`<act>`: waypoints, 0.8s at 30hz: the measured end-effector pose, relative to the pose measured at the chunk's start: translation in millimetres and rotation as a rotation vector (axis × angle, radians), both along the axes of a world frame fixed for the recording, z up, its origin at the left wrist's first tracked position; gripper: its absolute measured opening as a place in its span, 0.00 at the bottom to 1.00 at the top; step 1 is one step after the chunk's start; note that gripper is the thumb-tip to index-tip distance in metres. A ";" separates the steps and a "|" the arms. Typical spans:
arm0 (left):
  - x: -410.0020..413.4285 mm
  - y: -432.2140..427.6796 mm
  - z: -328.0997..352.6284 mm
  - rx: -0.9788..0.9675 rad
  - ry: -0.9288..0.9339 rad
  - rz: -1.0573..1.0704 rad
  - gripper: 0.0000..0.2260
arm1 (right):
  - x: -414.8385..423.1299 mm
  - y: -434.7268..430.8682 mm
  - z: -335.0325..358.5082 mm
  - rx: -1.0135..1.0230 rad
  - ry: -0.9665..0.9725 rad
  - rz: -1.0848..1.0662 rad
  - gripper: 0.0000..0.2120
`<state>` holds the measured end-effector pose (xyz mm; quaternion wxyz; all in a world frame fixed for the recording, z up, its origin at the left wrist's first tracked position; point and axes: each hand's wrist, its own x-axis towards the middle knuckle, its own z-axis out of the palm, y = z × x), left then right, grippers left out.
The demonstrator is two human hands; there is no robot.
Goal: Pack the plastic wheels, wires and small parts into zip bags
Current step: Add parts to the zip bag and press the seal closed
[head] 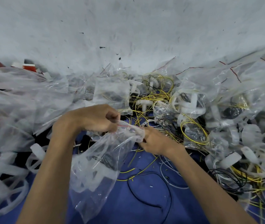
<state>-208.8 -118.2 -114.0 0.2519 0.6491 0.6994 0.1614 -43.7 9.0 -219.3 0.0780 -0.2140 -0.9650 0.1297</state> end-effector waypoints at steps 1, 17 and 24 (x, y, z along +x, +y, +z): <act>1.5 -0.2 0.7 -0.016 0.028 -0.012 0.04 | 1.3 0.8 -0.7 0.025 -0.008 0.000 0.12; 20.9 -19.8 16.2 -0.005 -0.123 -0.270 0.11 | 28.5 -4.3 53.5 -0.710 0.677 -0.135 0.09; 26.8 -22.4 20.3 0.156 -0.136 -0.292 0.06 | 28.3 -44.5 81.2 -0.775 0.210 0.289 0.11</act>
